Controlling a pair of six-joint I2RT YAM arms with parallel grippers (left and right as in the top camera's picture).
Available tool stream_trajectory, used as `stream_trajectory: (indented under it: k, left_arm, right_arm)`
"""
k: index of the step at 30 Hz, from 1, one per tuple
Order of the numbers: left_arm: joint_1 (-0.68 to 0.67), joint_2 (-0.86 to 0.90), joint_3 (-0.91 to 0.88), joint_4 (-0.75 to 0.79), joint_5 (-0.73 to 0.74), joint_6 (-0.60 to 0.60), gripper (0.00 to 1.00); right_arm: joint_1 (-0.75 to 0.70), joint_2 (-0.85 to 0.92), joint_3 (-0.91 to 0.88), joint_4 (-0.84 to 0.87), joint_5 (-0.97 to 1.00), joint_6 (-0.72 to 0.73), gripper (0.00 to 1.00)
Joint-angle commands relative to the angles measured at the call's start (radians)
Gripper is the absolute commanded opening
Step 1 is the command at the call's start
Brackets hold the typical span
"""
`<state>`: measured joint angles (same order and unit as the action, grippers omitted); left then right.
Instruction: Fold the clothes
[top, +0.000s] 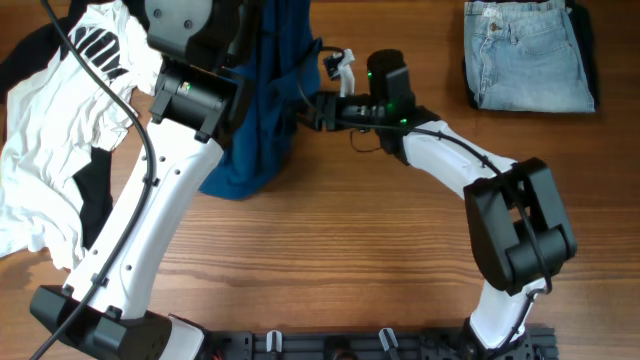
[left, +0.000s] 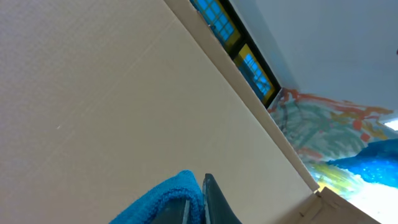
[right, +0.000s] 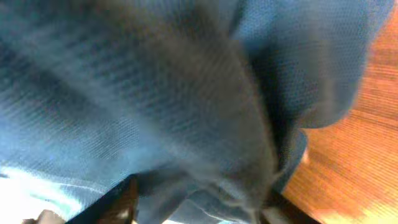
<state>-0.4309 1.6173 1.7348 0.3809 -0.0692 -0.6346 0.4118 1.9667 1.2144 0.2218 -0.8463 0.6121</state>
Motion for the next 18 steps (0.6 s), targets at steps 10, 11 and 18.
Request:
stream_trajectory:
  k: [10, 11, 18]
  left_arm:
    - [0.103, -0.078, 0.039, -0.353, -0.003, 0.036, 0.04]
    - [0.127, -0.082, 0.039, -0.428, -0.003, 0.086, 0.04]
    - [0.196, -0.086, 0.038, -0.690, -0.034, 0.375, 0.04]
  right_arm:
    - [-0.183, -0.075, 0.028, -0.102, 0.074, -0.100, 0.04]
    - [-0.226, -0.106, 0.043, -0.174, 0.073, -0.157, 0.04]
    - [-0.367, -0.248, 0.274, -0.698, 0.219, -0.454, 0.04]
